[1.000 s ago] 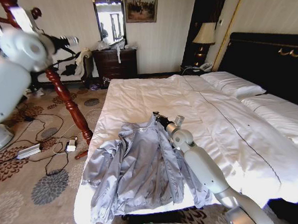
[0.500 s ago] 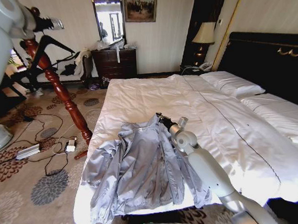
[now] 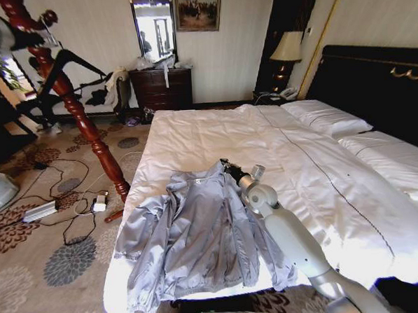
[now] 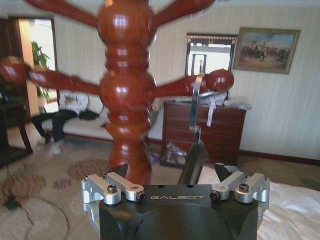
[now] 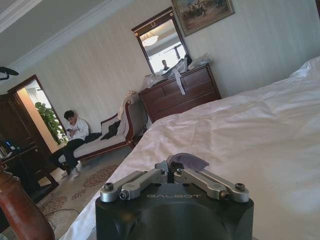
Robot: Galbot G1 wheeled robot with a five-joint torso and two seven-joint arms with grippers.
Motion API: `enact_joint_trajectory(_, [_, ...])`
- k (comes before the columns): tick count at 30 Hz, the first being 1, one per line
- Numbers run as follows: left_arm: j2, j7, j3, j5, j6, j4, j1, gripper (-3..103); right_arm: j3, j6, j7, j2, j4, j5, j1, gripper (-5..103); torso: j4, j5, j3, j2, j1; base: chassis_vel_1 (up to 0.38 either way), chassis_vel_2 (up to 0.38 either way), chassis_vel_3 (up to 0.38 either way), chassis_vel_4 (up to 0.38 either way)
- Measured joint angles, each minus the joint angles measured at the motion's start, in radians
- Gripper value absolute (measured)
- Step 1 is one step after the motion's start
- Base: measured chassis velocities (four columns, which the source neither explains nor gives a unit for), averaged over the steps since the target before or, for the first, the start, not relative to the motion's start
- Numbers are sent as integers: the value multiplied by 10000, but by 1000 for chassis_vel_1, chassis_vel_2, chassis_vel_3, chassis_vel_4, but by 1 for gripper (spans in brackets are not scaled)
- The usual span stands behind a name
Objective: Pick up the clothes from the bed and hang them on the clothes hanger.
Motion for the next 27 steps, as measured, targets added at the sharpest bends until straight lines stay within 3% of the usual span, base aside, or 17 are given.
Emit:
enact_joint_trajectory(7, [-567, 6, 145, -157, -11, 1004, -4, 98, 173, 0, 10, -378, 119, 25, -227, 0, -8, 5, 1, 0, 1, 0, 0, 0, 0])
enact_joint_trajectory(10, [-768, 173, 248, -18, -14, 1363, 8, 100, 258, 2, 5, -428, 175, 41, -297, 0, 1, 3, 1, 0, 1, 0, 0, 0, 0])
enact_joint_trajectory(17, [-1136, 255, 210, 177, -20, 1637, 182, 103, 310, 6, -2, -432, 253, 56, -434, 0, -6, 5, 1, 0, 1, 0, 0, 0, 0])
enact_joint_trajectory(20, [-1275, 289, 185, 235, -23, 1651, 255, 91, 318, 15, -4, -436, 268, 55, -456, 0, -2, 4, 1, 0, 1, 0, 0, 0, 0])
enact_joint_trajectory(22, [-1301, 299, 185, 229, -25, 1646, 279, 91, 318, 18, -5, -451, 288, 55, -455, 0, -1, 4, 0, 0, 1, 0, 0, 0, 0])
enact_joint_trajectory(27, [-1312, 274, 91, 171, -28, 1534, 433, 70, 325, 19, 4, -563, 361, 99, -444, 0, -1, 3, -1, 0, 1, 0, 0, 0, 0])
